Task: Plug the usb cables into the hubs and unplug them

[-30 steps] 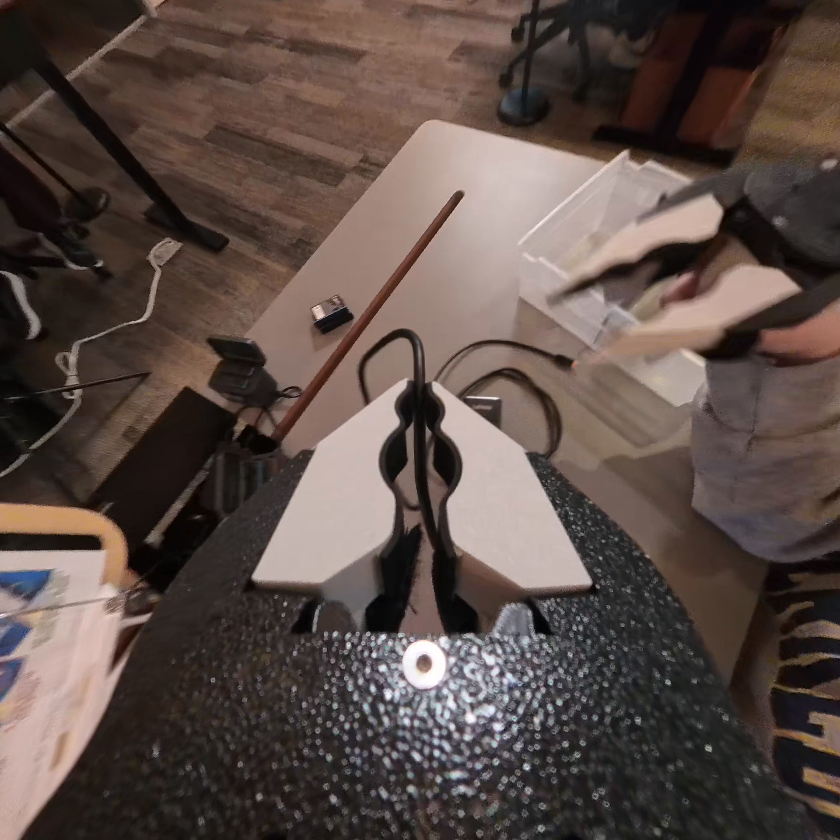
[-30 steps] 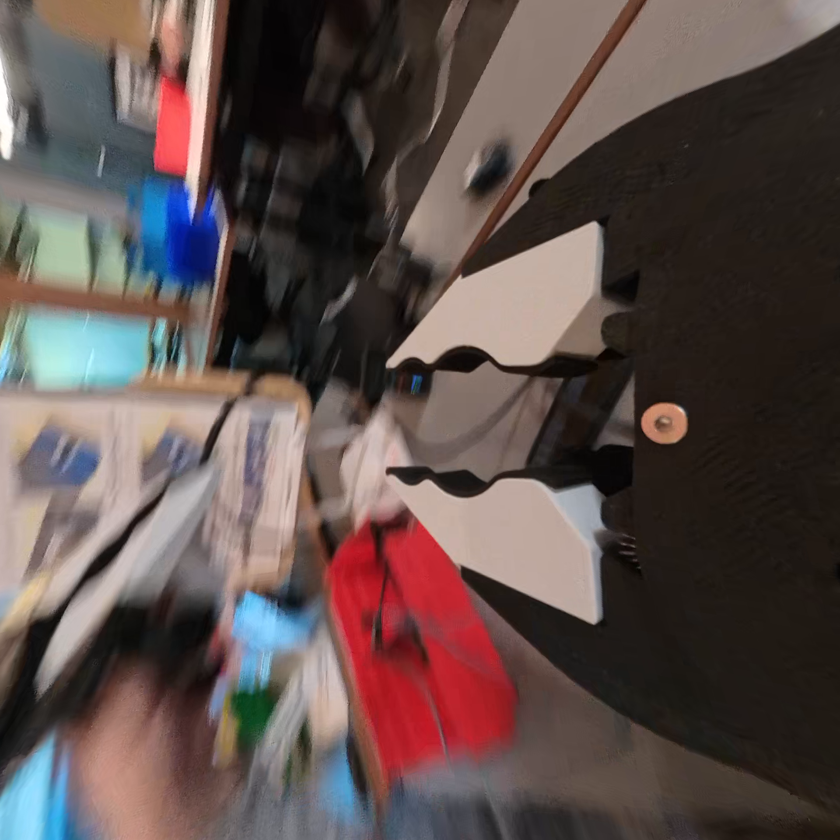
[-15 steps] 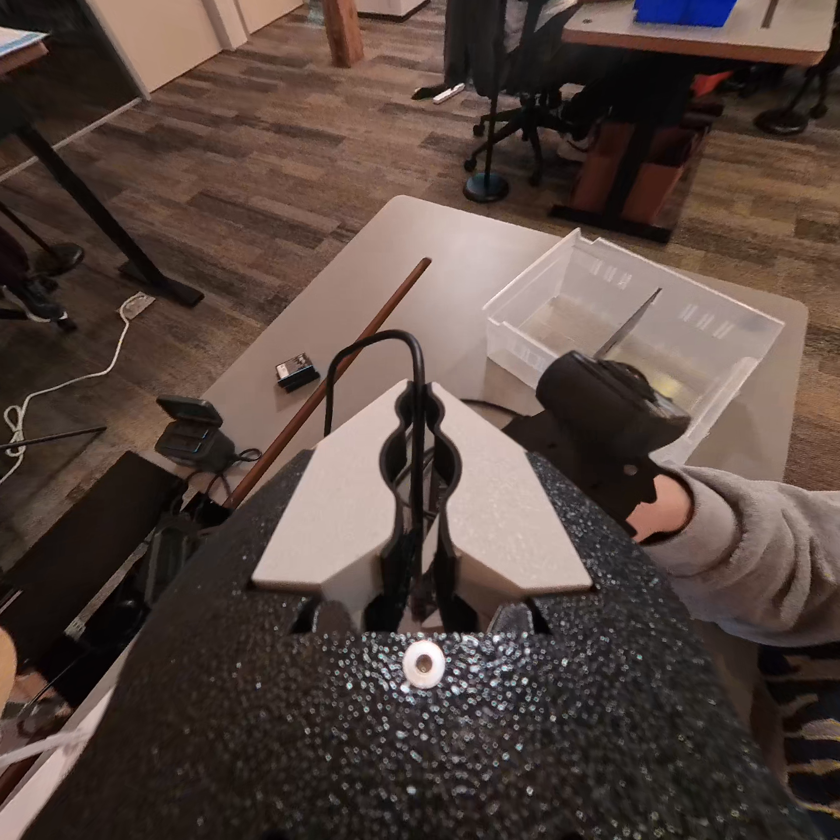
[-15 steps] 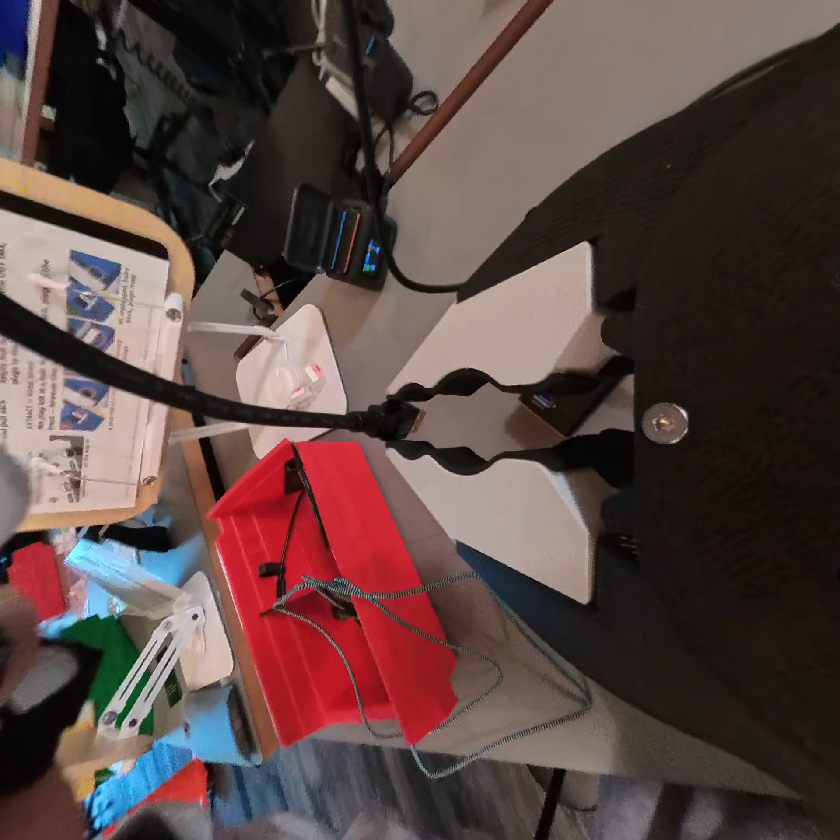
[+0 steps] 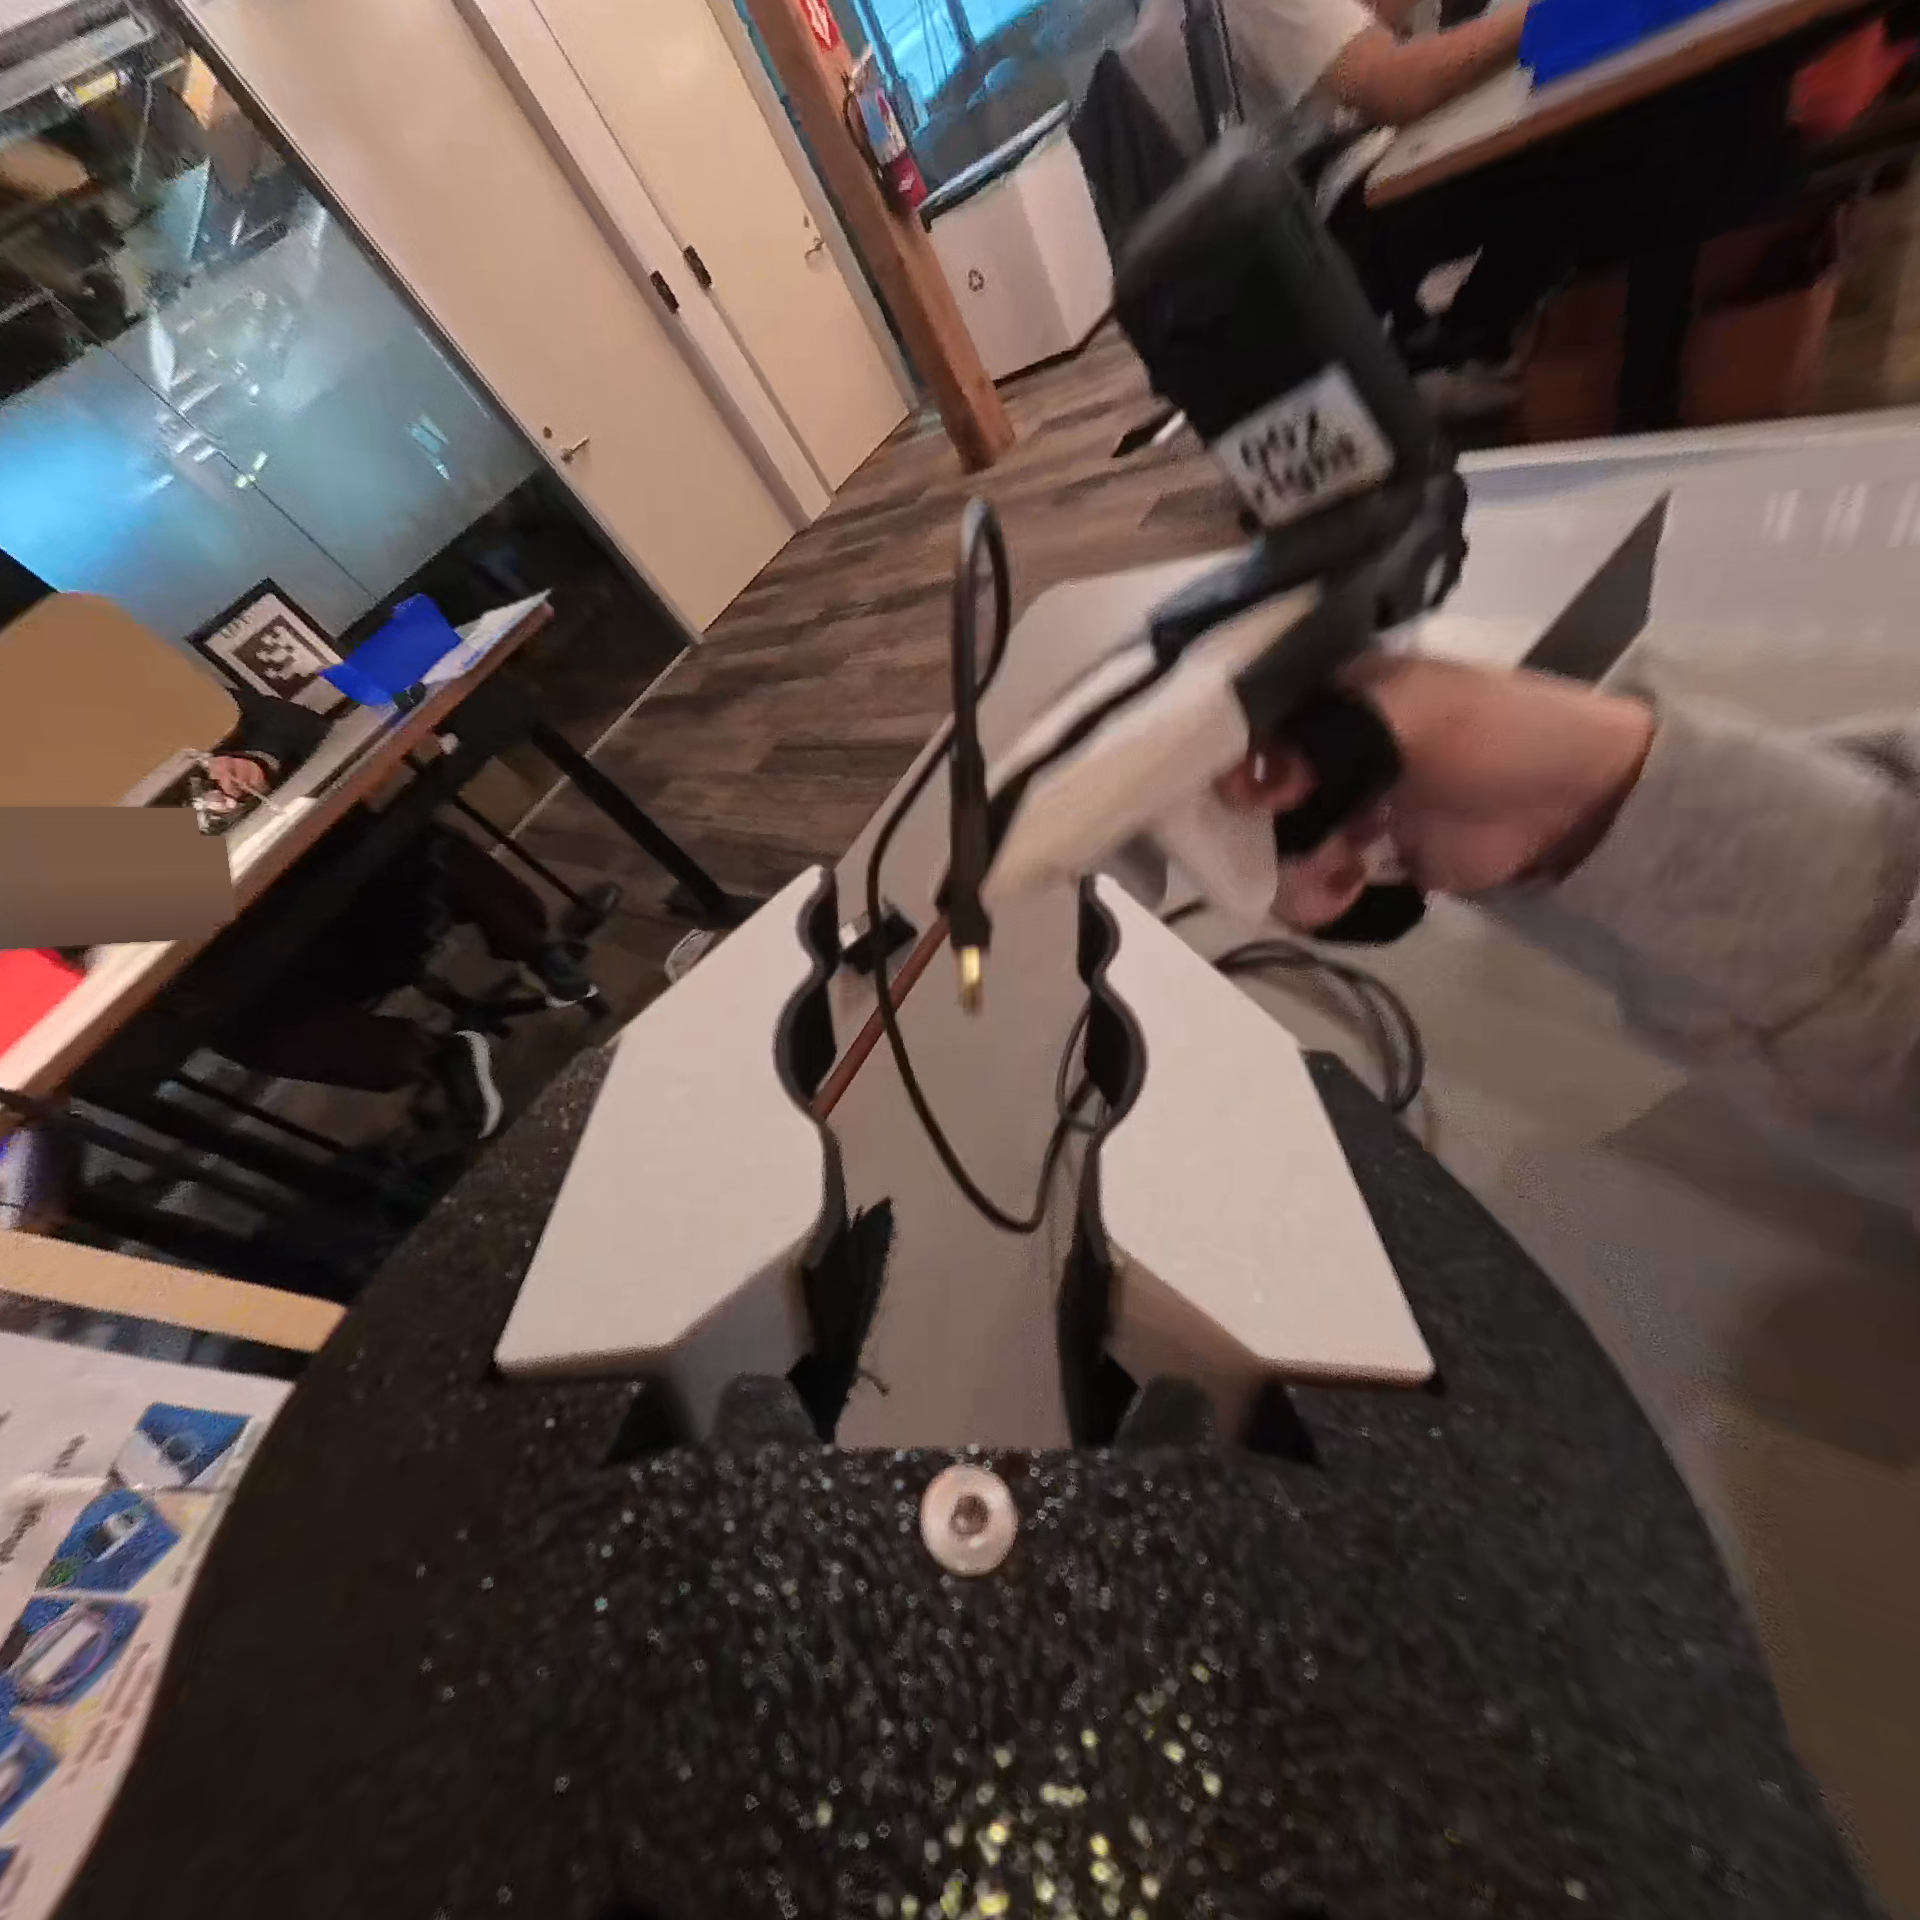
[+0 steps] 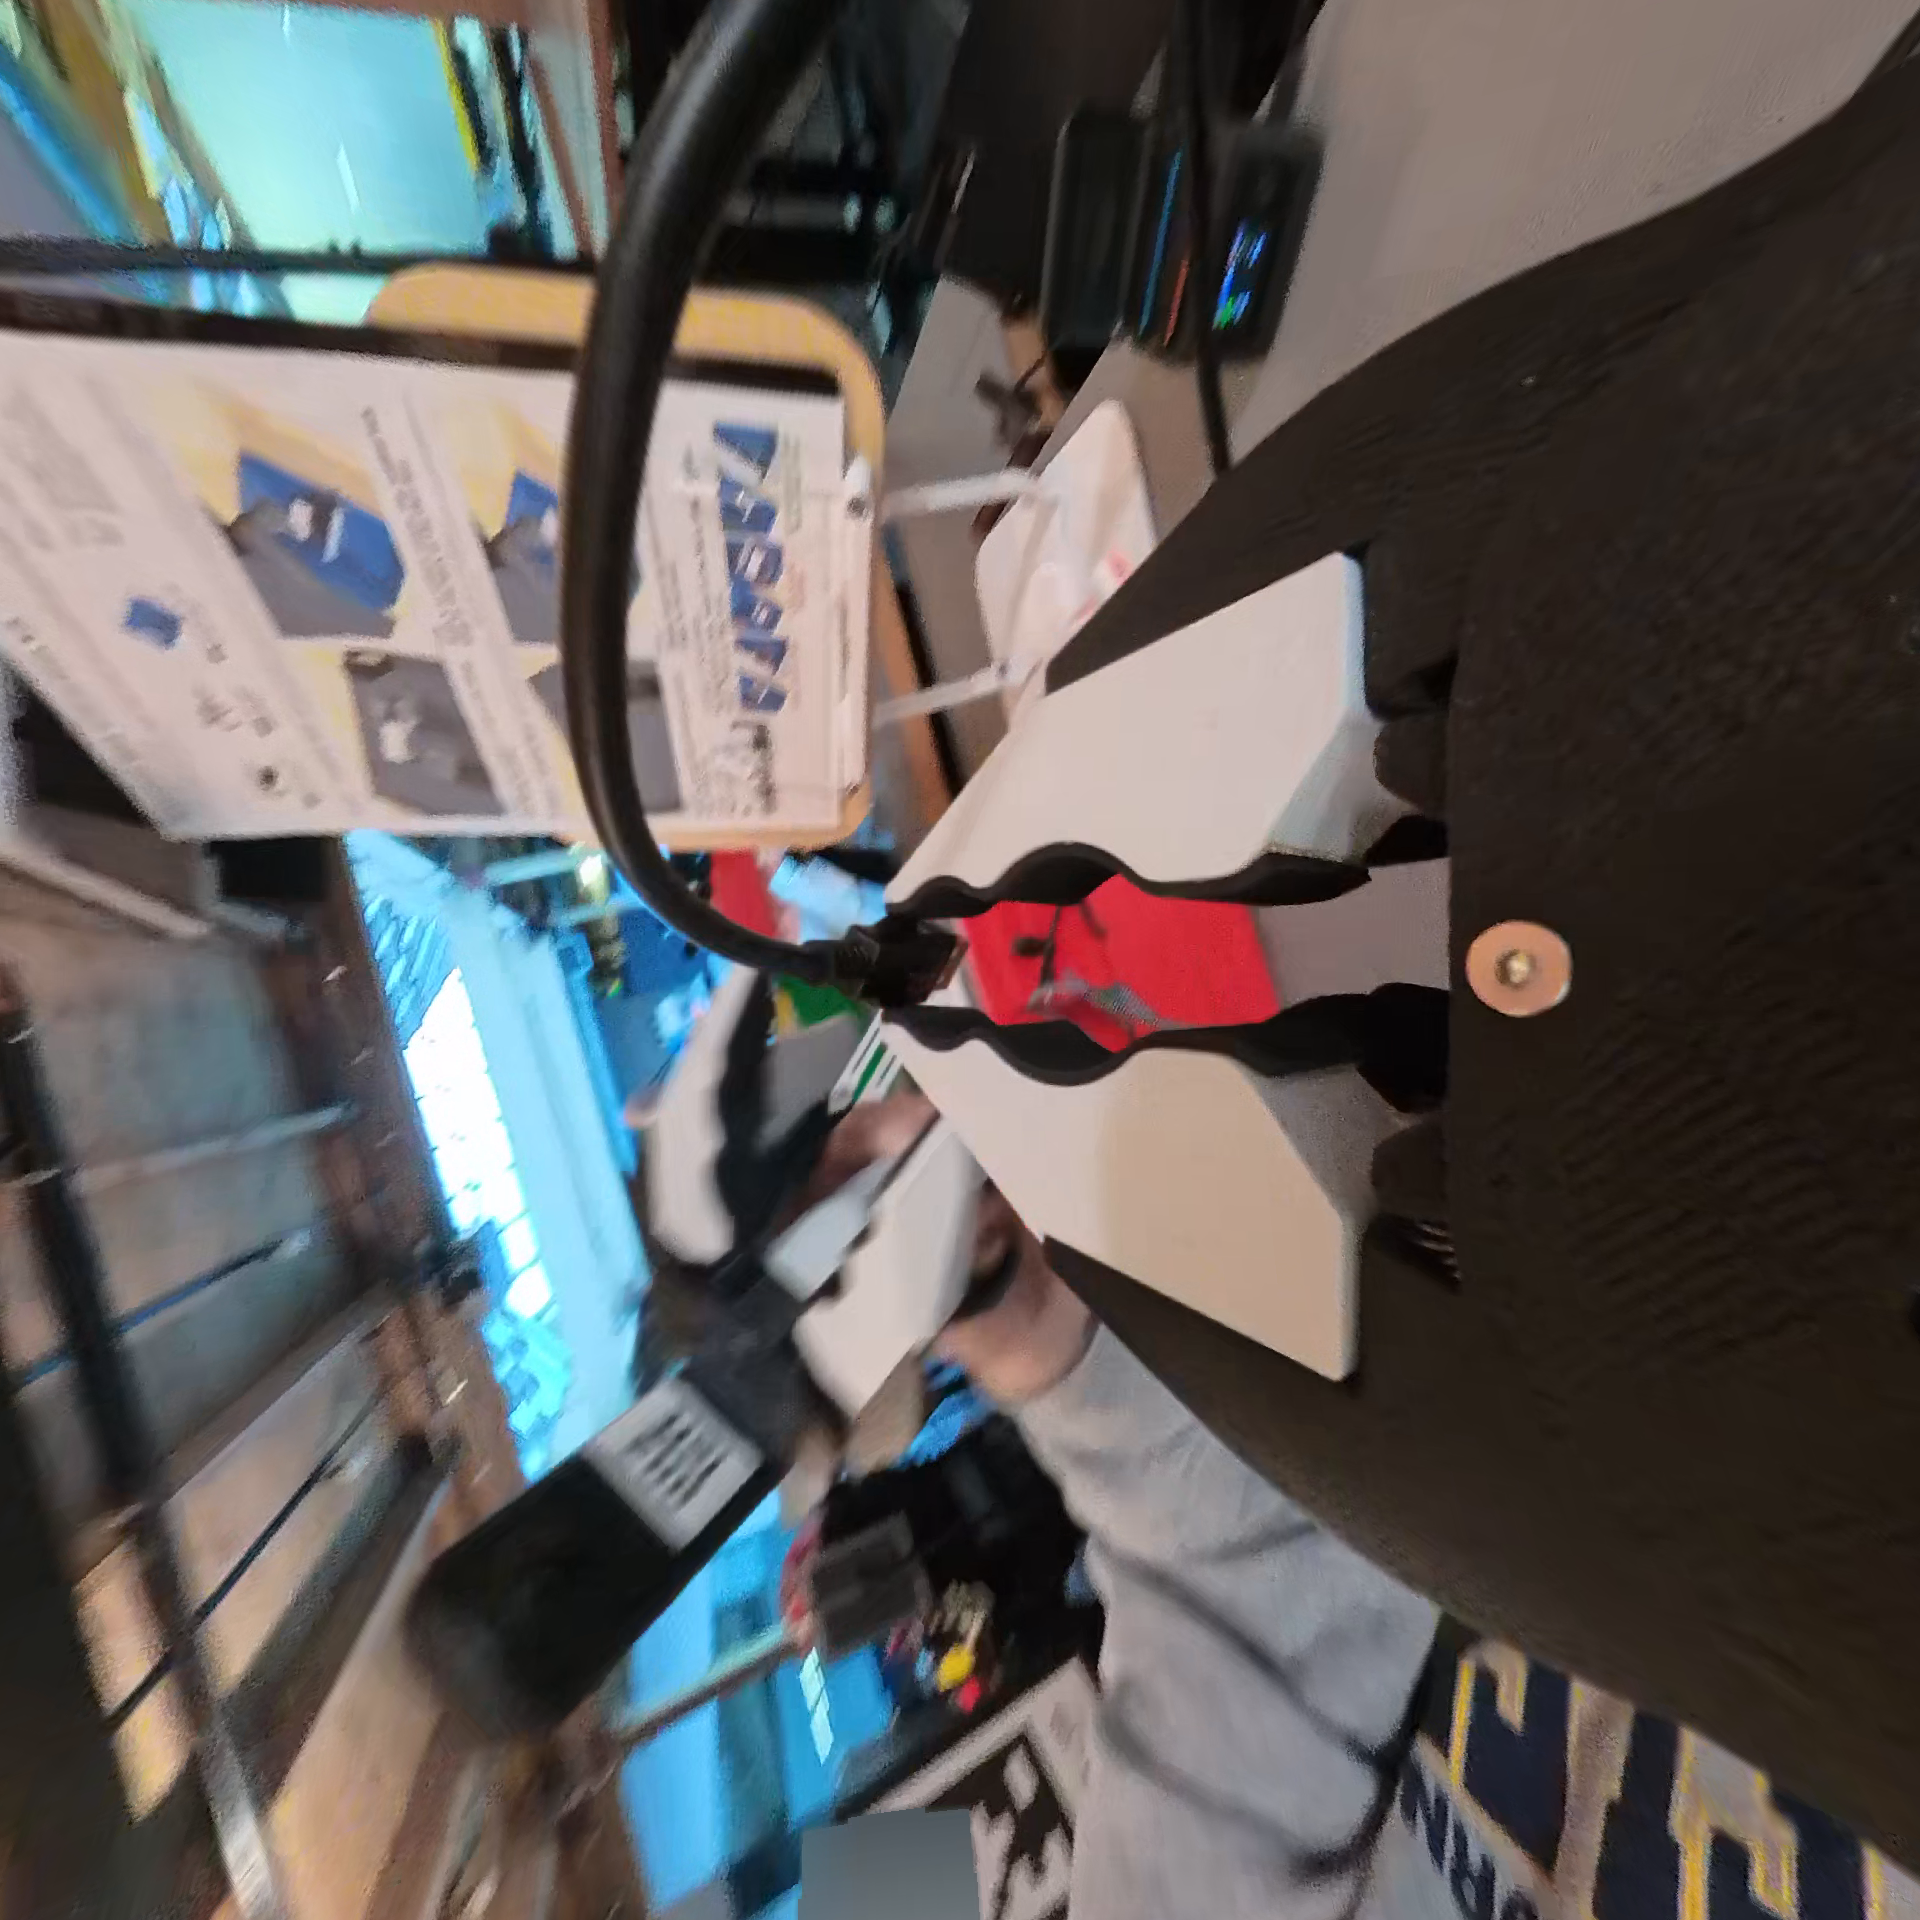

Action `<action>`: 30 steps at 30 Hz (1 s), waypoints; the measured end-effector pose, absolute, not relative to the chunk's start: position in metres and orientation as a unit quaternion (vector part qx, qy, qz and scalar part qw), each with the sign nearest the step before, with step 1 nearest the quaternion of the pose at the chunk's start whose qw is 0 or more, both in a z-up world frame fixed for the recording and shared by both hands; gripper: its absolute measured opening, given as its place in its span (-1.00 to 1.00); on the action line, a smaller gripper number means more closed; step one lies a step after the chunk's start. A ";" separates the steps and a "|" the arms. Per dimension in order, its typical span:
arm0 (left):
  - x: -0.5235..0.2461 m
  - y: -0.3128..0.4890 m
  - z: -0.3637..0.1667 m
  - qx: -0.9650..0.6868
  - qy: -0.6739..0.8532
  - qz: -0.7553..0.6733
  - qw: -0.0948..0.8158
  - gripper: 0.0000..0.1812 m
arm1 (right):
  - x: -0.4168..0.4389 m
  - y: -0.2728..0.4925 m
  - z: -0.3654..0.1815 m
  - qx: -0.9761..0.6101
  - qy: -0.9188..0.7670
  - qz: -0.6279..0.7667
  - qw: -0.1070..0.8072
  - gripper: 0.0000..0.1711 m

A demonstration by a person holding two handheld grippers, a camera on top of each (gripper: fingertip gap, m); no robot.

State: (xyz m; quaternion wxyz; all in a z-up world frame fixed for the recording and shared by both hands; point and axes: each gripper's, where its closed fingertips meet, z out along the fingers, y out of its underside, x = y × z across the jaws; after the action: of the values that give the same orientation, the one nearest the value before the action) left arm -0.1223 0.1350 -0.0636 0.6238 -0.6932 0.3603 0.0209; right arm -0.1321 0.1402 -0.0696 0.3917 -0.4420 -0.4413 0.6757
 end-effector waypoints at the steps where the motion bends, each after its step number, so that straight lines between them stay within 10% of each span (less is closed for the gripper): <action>1: -0.123 0.135 -0.075 -0.695 0.369 0.036 0.616 -0.55 | -0.129 0.136 -0.064 -0.427 -0.434 0.697 0.379 -0.84; 17: -0.114 0.125 -0.074 -0.656 0.360 0.037 0.663 -0.95 | -0.116 0.119 -0.056 -0.372 -0.450 0.739 0.335 -0.83; 30: -0.150 0.128 -0.064 -0.432 0.414 0.624 0.502 -0.97 | -0.144 0.133 -0.062 -0.447 -0.332 0.803 0.215 -0.69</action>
State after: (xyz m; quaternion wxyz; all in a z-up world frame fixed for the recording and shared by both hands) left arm -0.1500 0.1279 -0.0644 0.5025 -0.4320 0.4136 0.6244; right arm -0.1435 0.1327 -0.0618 0.2145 -0.4466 -0.3322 0.8026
